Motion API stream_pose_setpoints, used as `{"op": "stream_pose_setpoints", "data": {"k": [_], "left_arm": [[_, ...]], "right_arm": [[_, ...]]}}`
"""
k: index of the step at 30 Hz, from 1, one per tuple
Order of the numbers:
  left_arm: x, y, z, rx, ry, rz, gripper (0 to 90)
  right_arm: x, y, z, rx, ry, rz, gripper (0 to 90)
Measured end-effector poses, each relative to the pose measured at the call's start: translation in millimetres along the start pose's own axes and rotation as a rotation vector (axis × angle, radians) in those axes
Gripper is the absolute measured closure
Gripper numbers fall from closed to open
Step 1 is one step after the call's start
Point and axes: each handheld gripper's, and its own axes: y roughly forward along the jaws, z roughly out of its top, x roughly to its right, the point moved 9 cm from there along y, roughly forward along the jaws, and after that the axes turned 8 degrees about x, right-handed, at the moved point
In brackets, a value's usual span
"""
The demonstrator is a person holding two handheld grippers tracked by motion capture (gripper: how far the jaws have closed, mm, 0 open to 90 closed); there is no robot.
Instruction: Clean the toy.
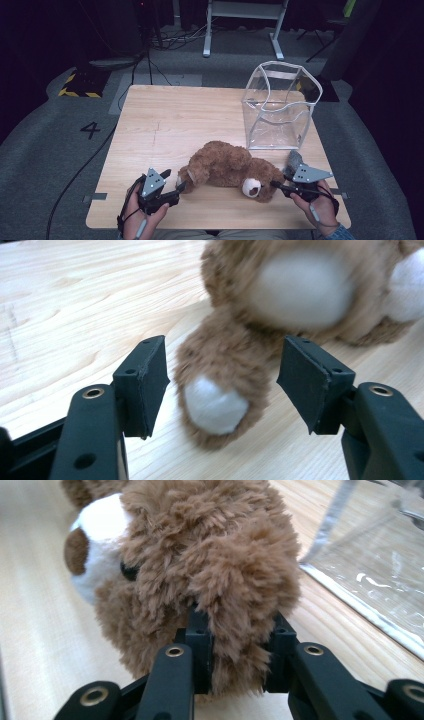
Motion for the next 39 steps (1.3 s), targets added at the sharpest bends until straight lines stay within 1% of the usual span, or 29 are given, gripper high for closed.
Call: {"op": "stream_pose_setpoints", "data": {"k": [3,5,6,8,9,10,11,12,13,14,15,16,17,18,19,21,22,23,25,27,28,29,30,31,32,33,34,36,39], "left_arm": [[0.2,7.0,-7.4,-0.036,0.006,-0.014,34.4],[2.6,11.8,-11.5,-0.055,0.01,-0.033,33.4],[4.6,14.3,-13.9,-0.069,0.012,-0.049,32.8],[6.7,18.7,-17.5,-0.09,0.012,-0.063,32.1],[6.0,21.3,-19.8,-0.104,0.017,-0.062,31.8],[3.9,25.6,-23.0,-0.117,0.017,-0.05,31.8],[1.6,29.5,-26.1,-0.129,0.021,-0.046,32.1],[-0.2,32.8,-29.7,-0.146,0.02,-0.043,35.3],[-1.5,35.2,-32.5,-0.163,0.021,-0.044,42.8],[-1.6,37.6,-34.0,-0.167,0.017,-0.05,49.5],[-0.6,38.9,-34.2,-0.166,0.011,-0.067,52.7],[-0.1,38.9,-33.7,-0.17,0.011,-0.069,58.6],[0.9,38.5,-32.8,-0.173,0.011,-0.08,63.5],[1.9,37.9,-31.7,-0.173,0.005,-0.085,67.1],[2.4,37.4,-31.3,-0.175,0.002,-0.085,69.2],[4.8,36.9,-32.3,-0.187,0.01,-0.097,73.0],[5.3,37.2,-32.3,-0.186,0.02,-0.094,74.4],[5.8,37.4,-32.1,-0.185,0.029,-0.09,75.0],[7.0,37.1,-32.3,-0.195,0.043,-0.093,75.9],[6.3,36.5,-31.7,-0.197,0.054,-0.081,76.1],[6.3,36.7,-31.6,-0.196,0.054,-0.087,76.2],[5.6,36.8,-31.2,-0.192,0.054,-0.086,76.2],[5.2,36.9,-31.3,-0.19,0.05,-0.084,76.2],[4.8,37.0,-31.4,-0.189,0.052,-0.086,76.3],[4.8,37.2,-31.5,-0.19,0.05,-0.086,76.4],[4.3,36.9,-31.8,-0.193,0.047,-0.081,76.7],[4.4,36.4,-31.4,-0.19,0.049,-0.085,77.1],[6.7,33.1,-29.3,-0.188,0.047,-0.097,78.0],[12.9,23.7,-21.9,-0.178,0.058,-0.106,79.5]], "right_arm": [[5.6,1.8,0.8,-0.007,-0.005,-0.006,70.4],[8.0,2.5,2.1,-0.008,-0.011,-0.014,69.3],[8.9,2.0,2.2,-0.014,-0.009,-0.018,68.8],[10.8,2.8,2.6,-0.008,-0.002,-0.029,66.9],[12.0,2.8,2.7,-0.009,0.004,-0.034,65.2],[13.8,2.7,2.8,-0.008,0.009,-0.044,63.5],[16.4,2.8,4.0,0.007,0.014,-0.061,61.3],[19.0,1.9,5.1,0.017,0.012,-0.073,57.9],[21.9,1.1,6.6,0.031,0.006,-0.089,54.4],[24.5,-0.1,8.2,0.049,0.003,-0.106,50.1],[26.5,-1.6,9.8,0.073,0.013,-0.124,43.3],[28.2,-4.4,10.8,0.092,0.018,-0.132,39.8],[27.2,-7.1,11.4,0.11,0.034,-0.128,38.8],[26.3,-10.6,10.1,0.113,0.038,-0.122,36.8],[25.5,-13.8,7.7,0.111,0.033,-0.124,34.6],[20.5,-17.2,1.3,0.105,0.04,-0.106,32.0],[16.7,-16.9,-2.7,0.097,0.048,-0.089,30.0],[13.5,-14.5,-6.8,0.085,0.045,-0.068,28.0],[9.4,-4.4,-14.4,0.056,0.027,-0.041,27.4],[8.7,6.5,-15.3,0.048,0.024,-0.031,28.5],[10.9,13.4,-15.2,0.042,0.018,-0.031,29.1],[12.6,20.7,-16.0,0.027,0.026,-0.03,31.6],[13.2,29.1,-18.4,-0.002,0.028,-0.019,34.6],[13.8,34.9,-19.6,-0.02,0.024,-0.025,39.0],[15.5,36.9,-19.7,-0.041,-0.006,-0.043,52.8],[16.0,37.0,-18.7,-0.054,-0.019,-0.043,57.2],[16.5,36.9,-16.4,-0.061,-0.012,-0.045,65.3],[17.3,33.6,-13.5,-0.071,-0.025,-0.042,74.5],[10.5,25.9,-11.2,-0.089,-0.04,-0.023,81.2]]}}
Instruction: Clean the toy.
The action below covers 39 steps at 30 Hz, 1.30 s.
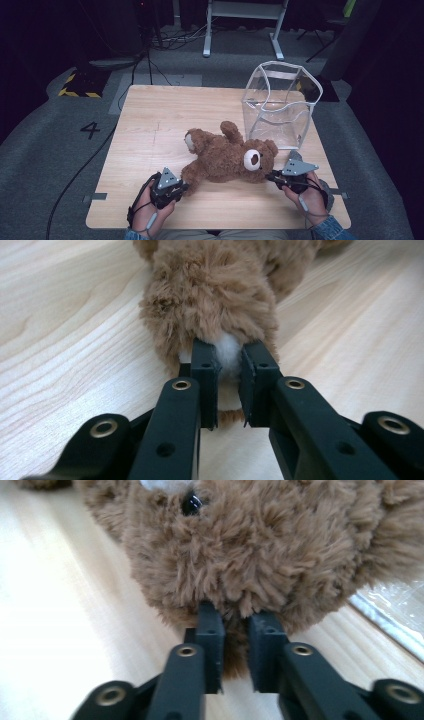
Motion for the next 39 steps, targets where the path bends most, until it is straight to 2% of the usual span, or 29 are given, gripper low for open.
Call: {"op": "stream_pose_setpoints", "data": {"k": [4,6,8,9,11,12,13,15,18,20,22,24,26,28,29,30,31,33,35,38,39], "left_arm": [[19.1,-18.0,2.8,-0.024,0.03,-0.046,80.1],[26.5,-22.2,0.5,-0.037,0.035,-0.071,80.0],[29.1,-21.6,-1.0,-0.038,0.038,-0.082,79.7],[28.5,-19.9,-1.6,-0.037,0.038,-0.071,79.4],[26.6,-16.5,-3.1,-0.036,0.037,-0.07,79.2],[27.3,-15.0,-3.9,-0.034,0.023,-0.077,79.0],[26.0,-14.0,-5.7,-0.043,0.028,-0.076,79.0],[23.4,-12.9,-8.2,-0.054,0.032,-0.073,79.0],[24.8,-11.3,-10.4,-0.063,0.01,-0.089,78.9],[27.0,-12.6,-11.4,-0.078,0.016,-0.104,79.0],[31.4,-14.1,-12.1,-0.092,0.028,-0.123,79.5],[35.8,-15.5,-12.3,-0.1,0.036,-0.143,79.6],[37.5,-16.5,-12.0,-0.098,0.043,-0.149,79.6],[36.7,-17.3,-11.5,-0.087,0.038,-0.142,78.8],[34.8,-18.0,-10.9,-0.077,0.039,-0.131,76.6],[32.2,-18.0,-9.3,-0.058,0.043,-0.113,70.8],[29.6,-18.7,-7.5,-0.037,0.027,-0.095,65.9],[24.7,-20.3,-3.4,0.002,0.023,-0.07,55.4],[21.4,-20.7,0.8,0.032,0.02,-0.054,44.1],[20.5,-19.1,5.1,0.058,0.029,-0.044,38.7],[21.0,-18.4,6.3,0.064,0.028,-0.047,37.2]], "right_arm": [[-19.1,-21.8,0.1,-0.028,-0.01,0.039,81.8],[-27.3,-37.4,-2.6,-0.042,0.006,0.052,81.6],[-29.3,-48.5,-7.5,-0.057,0.029,0.057,79.7],[-29.9,-51.3,-11.0,-0.067,0.051,0.062,76.9],[-26.2,-53.1,-15.7,-0.063,0.047,0.054,68.8],[-18.3,-55.1,-18.2,-0.058,0.032,0.023,57.5],[-12.8,-56.9,-19.7,-0.06,0.036,-0.001,52.0],[4.6,-62.2,-24.2,-0.067,0.046,-0.066,43.7],[38.8,-63.8,-37.1,-0.099,0.093,-0.17,31.7],[53.9,-59.4,-48.4,-0.138,0.116,-0.193,29.4],[62.3,-52.3,-58.3,-0.166,0.133,-0.194,25.1],[66.3,-47.4,-64.6,-0.187,0.146,-0.204,25.4],[68.7,-44.0,-68.8,-0.204,0.15,-0.205,34.7],[73.1,-45.7,-70.1,-0.23,0.101,-0.223,54.2],[74.8,-48.7,-69.2,-0.239,0.091,-0.22,64.7],[75.5,-51.1,-66.5,-0.229,0.105,-0.215,72.7],[75.6,-53.8,-64.0,-0.224,0.111,-0.204,75.5],[75.1,-59.4,-53.3,-0.18,0.108,-0.196,77.3],[70.8,-67.3,-34.0,-0.119,0.096,-0.193,77.9],[60.0,-76.8,-1.2,-0.043,0.061,-0.174,78.0],[55.1,-80.1,13.2,-0.022,0.025,-0.162,78.0]]}}
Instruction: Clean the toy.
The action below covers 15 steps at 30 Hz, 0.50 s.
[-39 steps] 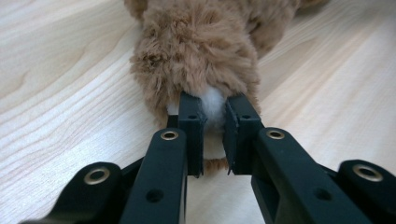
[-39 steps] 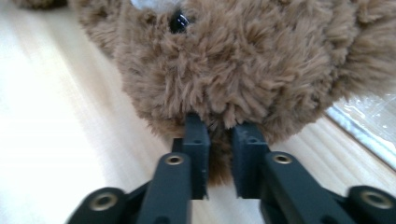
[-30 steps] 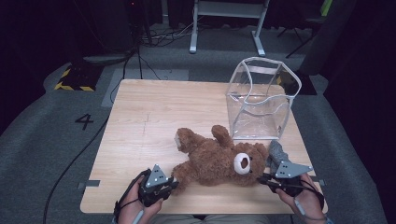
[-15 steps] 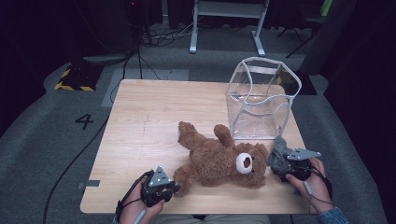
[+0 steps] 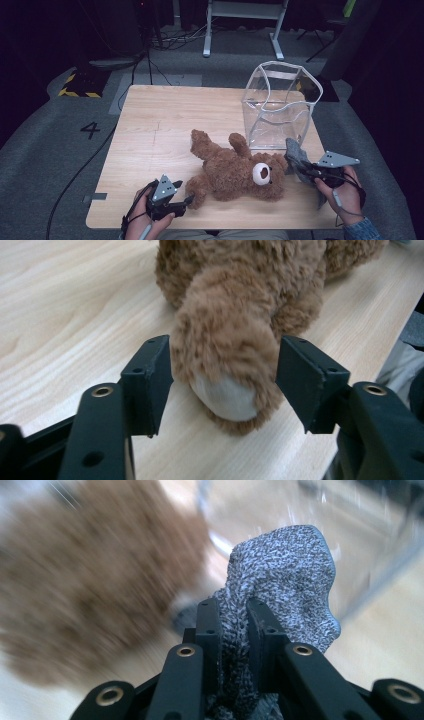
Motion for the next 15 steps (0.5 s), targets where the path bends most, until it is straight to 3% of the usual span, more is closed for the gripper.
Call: {"op": "stream_pose_setpoints", "data": {"k": [3,8,10,15], "left_arm": [[-1.0,3.9,3.5,0.019,0.001,0.014,35.0],[0.0,16.2,2.3,-0.001,0.009,0.007,34.6],[2.0,19.2,2.7,-0.002,0.005,-0.006,35.0],[2.8,26.5,1.4,-0.007,0.012,-0.029,39.0]], "right_arm": [[-16.8,-8.0,34.9,0.061,-0.05,0.044,77.9],[-54.0,-10.6,92.0,0.164,-0.109,0.135,77.9],[-71.1,-2.0,113.8,0.208,-0.166,0.192,77.8],[-114.9,27.5,148.6,0.28,-0.211,0.317,77.2]]}}
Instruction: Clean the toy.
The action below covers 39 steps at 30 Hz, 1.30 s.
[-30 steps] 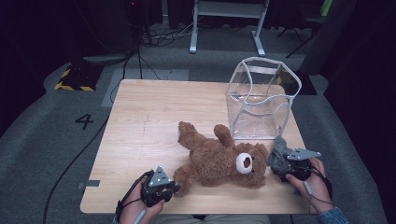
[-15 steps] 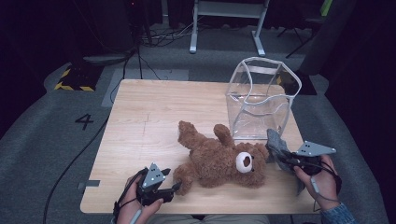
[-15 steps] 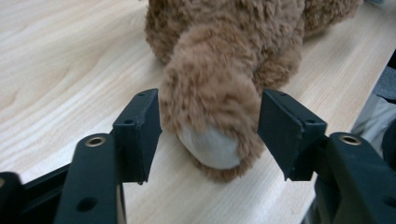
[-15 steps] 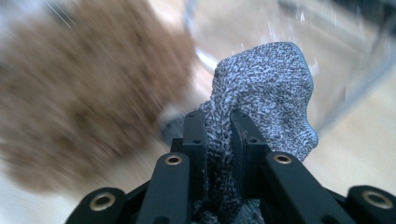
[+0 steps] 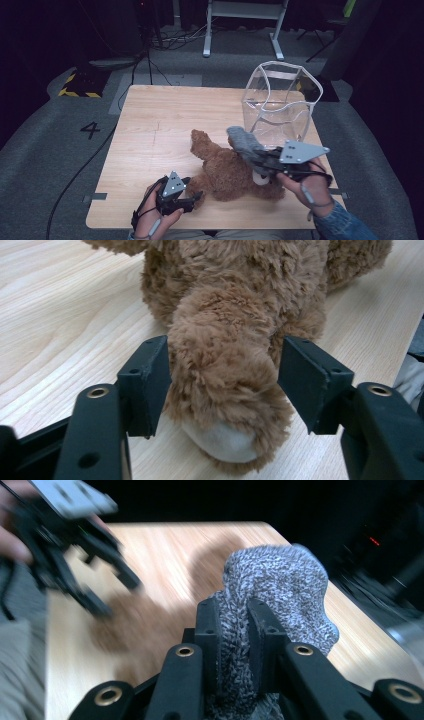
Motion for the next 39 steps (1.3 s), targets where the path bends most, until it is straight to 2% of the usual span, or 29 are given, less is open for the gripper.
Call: {"op": "stream_pose_setpoints", "data": {"k": [4,5,6,9,13,15,16,17,18,19,20,22,26,28,29,30,31,34,39], "left_arm": [[-2.7,5.0,-5.5,-0.022,-0.007,-0.008,46.0],[-3.3,5.9,-6.6,-0.021,-0.013,-0.01,49.4],[-4.0,5.4,-7.2,-0.025,-0.011,-0.014,54.4],[-3.8,4.1,-7.4,-0.032,-0.018,-0.027,63.8],[-1.5,4.8,-8.8,-0.051,-0.007,-0.037,68.4],[-1.3,4.4,-8.8,-0.053,-0.005,-0.03,70.1],[-0.7,4.3,-8.9,-0.056,-0.003,-0.035,70.9],[-0.3,4.3,-8.8,-0.056,0.001,-0.039,71.5],[1.4,4.3,-9.2,-0.062,-0.008,-0.046,72.2],[1.4,4.4,-9.6,-0.065,-0.003,-0.047,72.9],[1.2,4.3,-10.2,-0.07,0.001,-0.047,73.7],[0.2,3.7,-10.9,-0.072,-0.003,-0.043,74.7],[-0.7,3.1,-11.7,-0.065,-0.008,-0.047,75.1],[-0.7,2.7,-12.0,-0.065,-0.009,-0.046,75.3],[-0.7,2.7,-12.0,-0.065,-0.01,-0.046,75.5],[-0.7,2.6,-12.0,-0.067,-0.01,-0.047,75.5],[-0.2,2.8,-11.6,-0.065,-0.009,-0.052,75.8],[3.8,4.7,-11.0,-0.067,-0.013,-0.067,76.6],[6.4,6.3,-10.3,-0.069,0.005,-0.069,76.7]], "right_arm": [[-23.2,49.6,6.2,0.042,0.04,0.141,74.9],[-26.8,57.9,4.5,0.043,0.047,0.162,73.0],[-29.6,70.5,-2.2,0.017,0.049,0.172,69.4],[-28.0,91.6,-21.7,-0.057,0.009,0.135,49.5],[-24.9,95.8,-23.0,-0.027,-0.08,0.065,35.4],[-21.4,96.1,-22.7,-0.021,-0.096,0.032,34.6],[-18.6,96.6,-23.9,-0.025,-0.084,0.012,34.7],[-14.5,97.0,-27.0,-0.041,-0.082,-0.007,39.3],[-12.2,96.7,-32.3,-0.078,-0.091,-0.001,50.9],[-13.3,96.8,-37.6,-0.108,-0.084,0.028,58.2],[-14.6,95.9,-39.8,-0.121,-0.081,0.042,65.5],[-20.0,89.6,-40.3,-0.144,-0.072,0.068,72.4],[-20.0,66.2,-45.1,-0.189,-0.077,0.077,76.0],[-16.2,50.4,-54.5,-0.222,-0.069,0.071,76.6],[-12.4,38.0,-64.9,-0.255,-0.06,0.057,76.8],[-11.2,33.9,-68.4,-0.264,-0.053,0.055,76.9],[-9.7,24.5,-76.4,-0.268,-0.021,0.053,77.1],[-8.2,4.8,-84.6,-0.248,0.024,0.056,77.5],[-4.7,-20.8,-82.0,-0.226,0.021,0.014,78.0]]}}
